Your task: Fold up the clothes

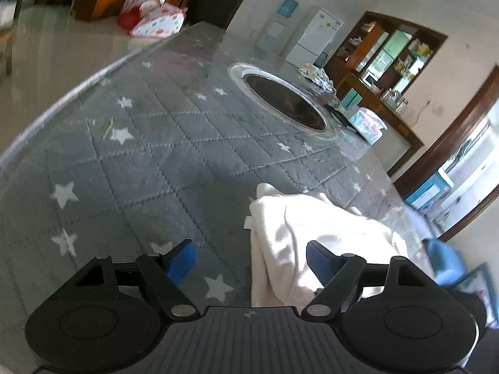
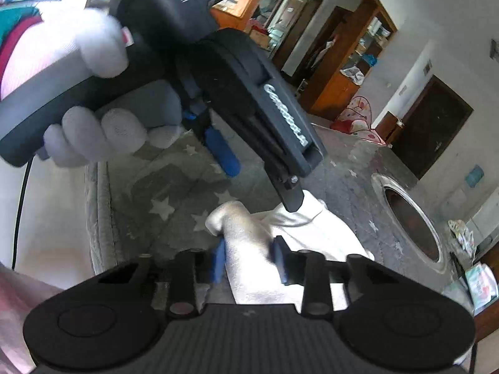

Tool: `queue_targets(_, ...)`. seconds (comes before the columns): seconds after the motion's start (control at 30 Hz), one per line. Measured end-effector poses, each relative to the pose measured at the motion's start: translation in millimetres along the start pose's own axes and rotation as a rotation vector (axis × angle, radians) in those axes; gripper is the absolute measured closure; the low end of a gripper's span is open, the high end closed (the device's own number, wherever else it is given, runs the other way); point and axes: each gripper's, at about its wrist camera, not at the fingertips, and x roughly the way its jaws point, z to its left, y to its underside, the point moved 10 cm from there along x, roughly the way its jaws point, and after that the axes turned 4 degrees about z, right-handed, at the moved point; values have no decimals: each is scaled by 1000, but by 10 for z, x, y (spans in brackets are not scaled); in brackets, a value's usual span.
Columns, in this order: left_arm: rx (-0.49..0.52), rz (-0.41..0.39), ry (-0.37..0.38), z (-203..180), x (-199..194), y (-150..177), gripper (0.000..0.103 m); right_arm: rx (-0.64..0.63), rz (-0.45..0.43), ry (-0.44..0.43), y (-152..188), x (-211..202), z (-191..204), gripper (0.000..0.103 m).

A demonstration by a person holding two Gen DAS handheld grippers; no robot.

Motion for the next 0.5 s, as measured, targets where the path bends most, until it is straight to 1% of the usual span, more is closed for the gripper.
queue_targets(0.1,-60,20,48,-24,16,10,21,87,-28,-24,-25,-84,-119,86)
queue_targets(0.2,-112,45,94,-77,53,30,21,176,-58,-50,-56,-205,-278,88)
queue_targets(0.3,-166,63,128,-129,99,30,21,236,-76,-67,-55,-306,-397,89)
queue_targets(0.37,-207,83,166,-170,147,40,22,257,-87,-76,-62,-364,-438,90)
queue_targets(0.4,-228,95,188,-192,173,47,24,264,-93,-81,-67,-390,-454,90)
queue_targets(0.47,-265,109,223,-218,231,62,31,273,-103,-90,-71,-446,-453,91)
queue_targets(0.5,-281,113,236,-224,260,70,38,277,-108,-94,-71,-469,-453,91)
